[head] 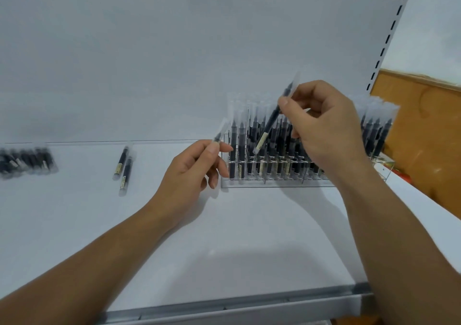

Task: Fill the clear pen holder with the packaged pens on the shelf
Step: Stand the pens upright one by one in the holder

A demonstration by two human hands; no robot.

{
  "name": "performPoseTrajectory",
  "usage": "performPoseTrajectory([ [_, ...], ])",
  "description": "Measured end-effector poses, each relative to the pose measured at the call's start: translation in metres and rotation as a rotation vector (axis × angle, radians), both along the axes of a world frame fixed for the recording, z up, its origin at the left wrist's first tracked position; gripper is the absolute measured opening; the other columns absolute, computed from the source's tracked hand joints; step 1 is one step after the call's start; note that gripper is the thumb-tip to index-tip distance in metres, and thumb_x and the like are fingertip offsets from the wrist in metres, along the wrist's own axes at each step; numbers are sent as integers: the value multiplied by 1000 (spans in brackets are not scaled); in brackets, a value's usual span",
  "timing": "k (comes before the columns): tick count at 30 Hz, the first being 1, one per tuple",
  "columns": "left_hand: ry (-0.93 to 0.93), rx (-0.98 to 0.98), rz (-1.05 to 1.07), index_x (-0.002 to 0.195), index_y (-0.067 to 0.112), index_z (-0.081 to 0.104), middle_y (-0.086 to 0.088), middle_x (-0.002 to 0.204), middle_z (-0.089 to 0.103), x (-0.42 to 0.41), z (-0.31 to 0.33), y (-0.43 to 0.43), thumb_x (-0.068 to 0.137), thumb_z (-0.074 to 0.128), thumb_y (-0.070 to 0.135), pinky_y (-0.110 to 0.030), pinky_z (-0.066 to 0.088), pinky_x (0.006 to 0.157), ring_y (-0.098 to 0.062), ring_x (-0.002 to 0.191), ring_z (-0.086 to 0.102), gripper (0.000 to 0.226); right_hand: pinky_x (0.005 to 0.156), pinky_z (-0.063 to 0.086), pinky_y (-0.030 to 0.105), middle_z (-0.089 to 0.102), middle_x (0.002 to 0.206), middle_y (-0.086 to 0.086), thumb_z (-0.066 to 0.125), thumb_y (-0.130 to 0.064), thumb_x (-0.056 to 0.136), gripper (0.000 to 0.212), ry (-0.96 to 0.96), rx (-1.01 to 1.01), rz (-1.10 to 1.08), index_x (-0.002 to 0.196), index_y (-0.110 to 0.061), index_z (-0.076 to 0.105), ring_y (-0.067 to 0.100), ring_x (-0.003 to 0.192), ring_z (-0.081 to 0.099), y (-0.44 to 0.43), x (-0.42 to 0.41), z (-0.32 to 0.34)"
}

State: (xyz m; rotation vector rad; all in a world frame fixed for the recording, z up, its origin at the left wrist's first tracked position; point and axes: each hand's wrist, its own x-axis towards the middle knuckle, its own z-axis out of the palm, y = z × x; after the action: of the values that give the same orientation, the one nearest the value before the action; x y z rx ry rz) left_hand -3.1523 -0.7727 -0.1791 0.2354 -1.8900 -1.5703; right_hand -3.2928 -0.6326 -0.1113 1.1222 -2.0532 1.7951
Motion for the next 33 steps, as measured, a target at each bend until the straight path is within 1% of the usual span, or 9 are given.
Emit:
performPoseTrajectory([
  [2, -3, -11, 0, 99, 20, 66, 1, 71, 62, 0, -1, 0, 93, 47, 41, -14, 33, 50, -11, 58, 47, 29, 69, 55, 30, 67, 80, -15, 69, -31, 89, 12, 49, 41, -14, 83, -35, 60, 3, 63, 58, -3, -1, -3],
  [6, 2, -28, 2, 98, 18, 67, 1, 70, 62, 0, 0, 0, 91, 46, 40, -14, 34, 50, -12, 57, 47, 31, 65, 49, 24, 67, 79, -15, 68, -34, 90, 15, 88, 91, -8, 80, -38, 57, 6, 61, 58, -8, -1, -6],
  [10, 20, -24, 0, 99, 14, 67, 2, 64, 59, -1, 0, 2, 89, 47, 37, -10, 36, 51, -10, 53, 47, 32, 65, 50, 25, 66, 77, -16, 68, -33, 89, 16, 98, 89, -13, 78, -37, 57, 3, 57, 54, -11, -1, -6],
  [15, 20, -24, -8, 100, 12, 67, 2, 62, 58, -1, 1, 3, 89, 47, 34, -10, 37, 51, -9, 52, 46, 32, 59, 43, 14, 64, 76, -19, 67, -35, 90, 16, 127, 122, -26, 79, -37, 55, -2, 52, 49, -10, 0, -5],
  [20, 22, -28, -9, 100, 12, 67, 2, 62, 58, 0, 1, 2, 89, 47, 35, -10, 37, 51, -9, 52, 46, 32, 62, 44, 18, 64, 75, -19, 68, -36, 89, 16, 134, 143, -34, 79, -38, 56, -3, 54, 50, -7, -1, -6],
  [22, 21, -33, -8, 100, 13, 67, 2, 62, 58, -1, 1, 3, 89, 48, 35, -10, 37, 51, -10, 52, 46, 32, 63, 45, 20, 64, 74, -17, 68, -36, 89, 13, 139, 212, -26, 82, -35, 58, -2, 55, 51, -6, -1, -8],
  [26, 18, -42, -2, 99, 14, 68, 2, 61, 58, -1, 0, 3, 88, 49, 34, -11, 38, 53, -10, 52, 45, 30, 68, 48, 24, 63, 75, -15, 66, -38, 90, 11, 165, 468, -8, 85, -32, 58, -1, 66, 56, -12, 2, -18],
  [28, 11, -53, 1, 99, 15, 69, 1, 62, 58, -1, 0, 3, 88, 49, 35, -11, 38, 54, -11, 53, 46, 30, 68, 46, 25, 62, 74, -16, 65, -39, 90, 11, 170, 486, -29, 85, -34, 58, -1, 68, 56, -16, 3, -20],
  [33, 20, -62, -6, 98, 15, 69, 2, 60, 58, -3, -1, 4, 87, 50, 35, -12, 39, 56, -12, 54, 45, 29, 75, 52, 27, 64, 78, -17, 68, -42, 87, 10, 145, 560, -35, 90, -33, 66, -1, 74, 60, -3, 3, -13],
])
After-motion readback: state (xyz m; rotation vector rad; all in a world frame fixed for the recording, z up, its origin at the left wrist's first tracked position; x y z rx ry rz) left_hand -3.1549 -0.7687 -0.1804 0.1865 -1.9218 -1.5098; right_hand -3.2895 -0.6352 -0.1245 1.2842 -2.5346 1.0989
